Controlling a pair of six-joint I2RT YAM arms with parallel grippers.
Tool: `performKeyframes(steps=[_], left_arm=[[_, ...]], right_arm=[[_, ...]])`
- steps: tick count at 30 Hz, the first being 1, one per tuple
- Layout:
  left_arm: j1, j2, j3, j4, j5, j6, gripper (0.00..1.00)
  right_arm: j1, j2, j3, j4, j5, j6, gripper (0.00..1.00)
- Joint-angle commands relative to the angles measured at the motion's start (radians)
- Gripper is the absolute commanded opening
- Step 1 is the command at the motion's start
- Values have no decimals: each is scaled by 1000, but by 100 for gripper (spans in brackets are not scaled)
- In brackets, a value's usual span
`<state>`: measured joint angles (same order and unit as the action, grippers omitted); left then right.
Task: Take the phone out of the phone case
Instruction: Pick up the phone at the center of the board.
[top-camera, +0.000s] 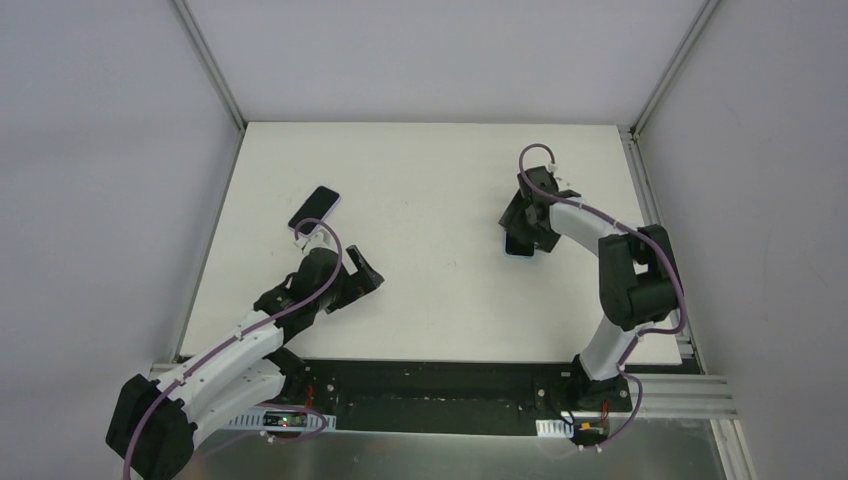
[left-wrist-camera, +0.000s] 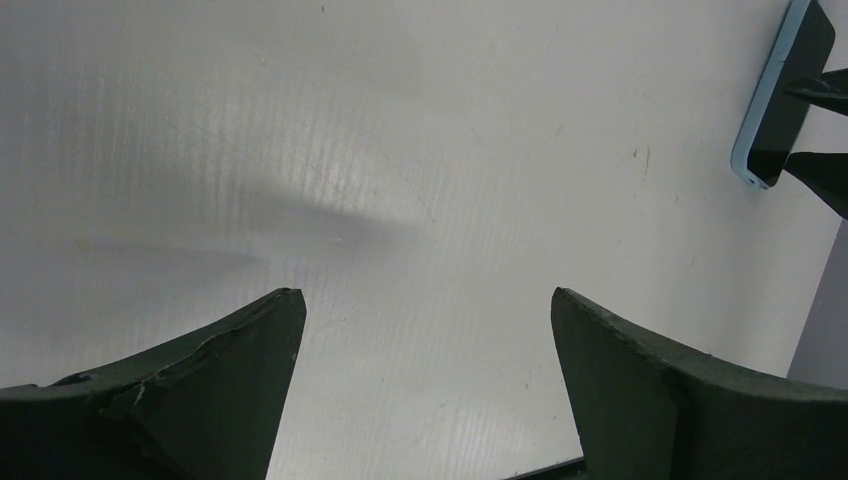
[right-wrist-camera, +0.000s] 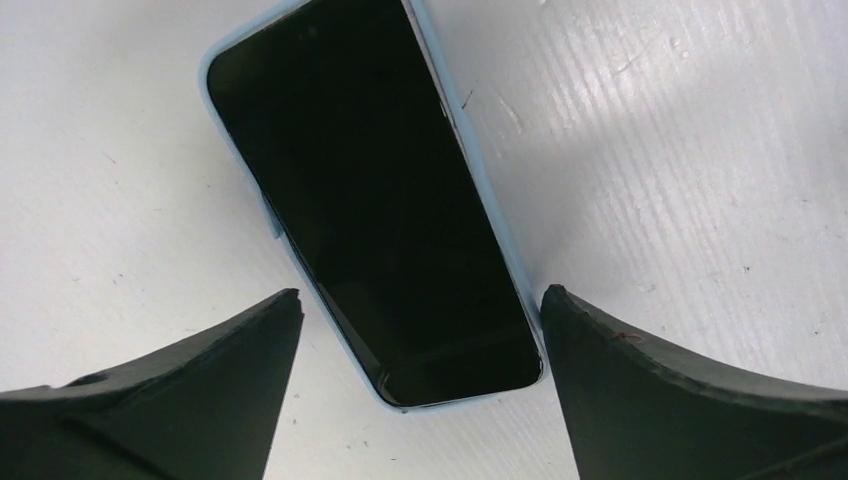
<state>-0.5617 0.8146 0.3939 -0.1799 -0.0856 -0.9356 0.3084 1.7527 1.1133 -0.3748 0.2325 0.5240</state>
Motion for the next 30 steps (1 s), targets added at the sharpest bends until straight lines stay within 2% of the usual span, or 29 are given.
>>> performKeyframes(steps=[1, 5, 14, 30], left_arm=[[2, -23, -11, 22, 6, -7, 97], [2, -15, -6, 23, 5, -7, 97], [2, -15, 4, 24, 12, 2, 97], [2, -3, 5, 28, 16, -2, 97]], right_arm=[[48, -51, 10, -70, -29, -8, 97], [52, -75, 4, -82, -7, -68, 100], [53, 30, 132, -211, 36, -138, 100], [51, 130, 233, -281, 61, -168, 100]])
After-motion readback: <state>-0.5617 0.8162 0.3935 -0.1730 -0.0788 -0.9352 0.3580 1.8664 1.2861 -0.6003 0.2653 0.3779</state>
